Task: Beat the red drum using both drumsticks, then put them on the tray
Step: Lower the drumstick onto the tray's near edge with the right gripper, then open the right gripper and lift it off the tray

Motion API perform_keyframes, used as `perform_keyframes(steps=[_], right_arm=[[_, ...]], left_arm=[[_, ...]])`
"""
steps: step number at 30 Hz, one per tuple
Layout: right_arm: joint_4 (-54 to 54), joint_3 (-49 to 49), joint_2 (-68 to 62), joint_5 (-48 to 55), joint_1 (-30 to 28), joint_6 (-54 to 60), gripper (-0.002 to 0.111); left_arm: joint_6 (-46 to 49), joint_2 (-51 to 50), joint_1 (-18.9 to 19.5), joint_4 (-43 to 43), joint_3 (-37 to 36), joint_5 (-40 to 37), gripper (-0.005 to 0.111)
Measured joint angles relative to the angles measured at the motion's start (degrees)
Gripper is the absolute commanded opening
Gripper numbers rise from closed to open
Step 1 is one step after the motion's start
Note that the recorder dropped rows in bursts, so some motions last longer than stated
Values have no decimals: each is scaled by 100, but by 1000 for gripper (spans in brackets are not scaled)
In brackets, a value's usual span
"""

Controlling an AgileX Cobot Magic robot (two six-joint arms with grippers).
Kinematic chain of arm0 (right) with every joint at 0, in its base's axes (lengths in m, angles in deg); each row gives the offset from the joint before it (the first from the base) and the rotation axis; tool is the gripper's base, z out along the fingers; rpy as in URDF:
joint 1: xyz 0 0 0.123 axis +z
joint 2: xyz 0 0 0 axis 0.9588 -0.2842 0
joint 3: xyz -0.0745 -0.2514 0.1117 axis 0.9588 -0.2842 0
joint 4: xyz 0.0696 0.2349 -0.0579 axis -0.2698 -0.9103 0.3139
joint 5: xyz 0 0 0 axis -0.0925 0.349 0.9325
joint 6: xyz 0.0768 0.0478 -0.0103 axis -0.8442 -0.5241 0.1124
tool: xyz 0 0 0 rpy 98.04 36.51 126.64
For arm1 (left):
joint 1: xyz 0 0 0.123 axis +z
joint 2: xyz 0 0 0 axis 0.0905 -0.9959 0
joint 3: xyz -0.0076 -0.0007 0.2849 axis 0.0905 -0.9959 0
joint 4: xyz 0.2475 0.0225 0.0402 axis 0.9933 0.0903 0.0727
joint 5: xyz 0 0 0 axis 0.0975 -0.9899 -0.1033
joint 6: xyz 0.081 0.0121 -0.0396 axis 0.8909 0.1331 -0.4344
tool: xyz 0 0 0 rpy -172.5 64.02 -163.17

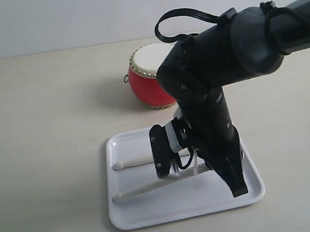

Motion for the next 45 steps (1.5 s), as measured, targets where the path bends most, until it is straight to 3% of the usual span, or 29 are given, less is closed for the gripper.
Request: perform_keyframes(steps=[31,35,38,40,45], right_arm=[[-380,0,-395,212,0,-71,6],[-380,0,-395,221,0,-85,22],[-380,0,-395,210,0,-183,43],[-380,0,-395,188,0,-291,48],[-125,0,-256,180,0,-717,49]], left_arm=[[0,0,0,44,0,0,0],[0,0,0,55,0,-10,0],[0,0,0,55,0,-30,0],[0,0,0,55,0,-41,0],[0,0,0,55,0,-41,0]])
